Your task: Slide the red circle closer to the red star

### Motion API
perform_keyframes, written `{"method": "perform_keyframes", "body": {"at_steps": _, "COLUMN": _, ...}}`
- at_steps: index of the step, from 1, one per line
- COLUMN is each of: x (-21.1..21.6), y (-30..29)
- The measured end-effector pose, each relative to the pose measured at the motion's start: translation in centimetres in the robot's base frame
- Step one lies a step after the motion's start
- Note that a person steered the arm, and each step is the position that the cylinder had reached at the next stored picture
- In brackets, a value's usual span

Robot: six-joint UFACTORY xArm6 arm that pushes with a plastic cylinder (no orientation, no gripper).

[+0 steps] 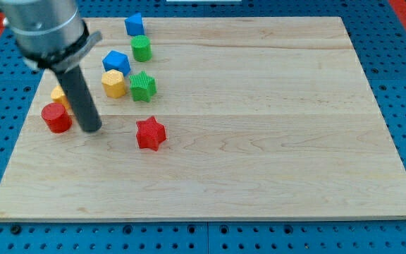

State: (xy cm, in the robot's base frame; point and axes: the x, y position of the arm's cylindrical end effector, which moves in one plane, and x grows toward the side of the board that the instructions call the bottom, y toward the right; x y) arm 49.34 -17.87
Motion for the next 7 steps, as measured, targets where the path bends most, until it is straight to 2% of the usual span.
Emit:
{"method": "perform_keyframes", "body": {"at_steps": 1, "x": 2.0, "y": -4.0}}
{"method": "perform_keyframes", "body": {"at_steps": 2, "x": 0.8, "y": -11.0}}
{"method": "perform_keyframes", "body": {"at_steps": 3, "x": -0.9, "y": -12.2}}
{"method": "perform_keyframes", "body": {"at_steps": 7, "x": -6.0, "y": -6.9}}
